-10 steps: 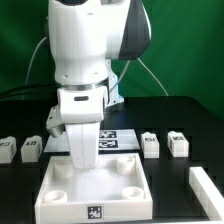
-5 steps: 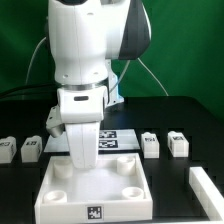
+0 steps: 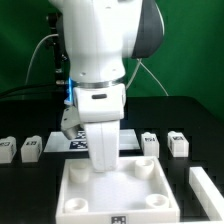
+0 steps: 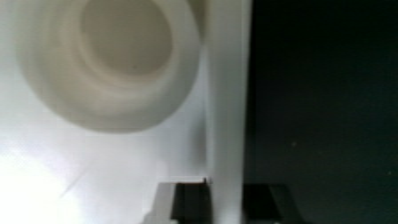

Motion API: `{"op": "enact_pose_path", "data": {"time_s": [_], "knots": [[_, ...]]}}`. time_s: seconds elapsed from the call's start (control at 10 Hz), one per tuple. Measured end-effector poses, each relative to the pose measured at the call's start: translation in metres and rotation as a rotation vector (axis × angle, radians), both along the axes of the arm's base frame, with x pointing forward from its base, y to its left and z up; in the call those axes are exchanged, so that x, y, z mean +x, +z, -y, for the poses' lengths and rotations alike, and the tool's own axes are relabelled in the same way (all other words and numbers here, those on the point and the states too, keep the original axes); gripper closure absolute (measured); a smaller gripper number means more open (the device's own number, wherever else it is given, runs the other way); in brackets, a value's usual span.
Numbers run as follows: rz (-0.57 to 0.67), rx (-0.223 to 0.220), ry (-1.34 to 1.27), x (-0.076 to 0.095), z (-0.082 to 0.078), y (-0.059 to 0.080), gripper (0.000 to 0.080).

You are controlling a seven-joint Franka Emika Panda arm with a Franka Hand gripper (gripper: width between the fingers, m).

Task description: Assemble one leg

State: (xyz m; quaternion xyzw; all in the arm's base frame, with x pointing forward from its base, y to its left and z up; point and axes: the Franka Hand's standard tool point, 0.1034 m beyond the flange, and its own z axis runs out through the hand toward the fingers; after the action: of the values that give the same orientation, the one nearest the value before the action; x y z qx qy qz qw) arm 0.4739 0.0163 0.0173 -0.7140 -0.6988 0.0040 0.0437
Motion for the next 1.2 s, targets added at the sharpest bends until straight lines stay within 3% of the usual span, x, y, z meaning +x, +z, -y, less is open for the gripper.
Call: {"op": "enact_pose_path", "data": {"time_s": [0.2, 0.3, 1.0, 1.2], "knots": [[0.024, 0.027, -0.029, 0.013, -0.033, -0.005, 0.0733], [0.035, 0.035, -0.021, 0.018, -0.039, -0.005, 0.0733], [0.029, 0.043, -0.002, 0.022, -0.042, -0.008, 0.0733], [0.029, 0.043, -0.003, 0.022, -0.042, -0.009, 0.0418]]}}
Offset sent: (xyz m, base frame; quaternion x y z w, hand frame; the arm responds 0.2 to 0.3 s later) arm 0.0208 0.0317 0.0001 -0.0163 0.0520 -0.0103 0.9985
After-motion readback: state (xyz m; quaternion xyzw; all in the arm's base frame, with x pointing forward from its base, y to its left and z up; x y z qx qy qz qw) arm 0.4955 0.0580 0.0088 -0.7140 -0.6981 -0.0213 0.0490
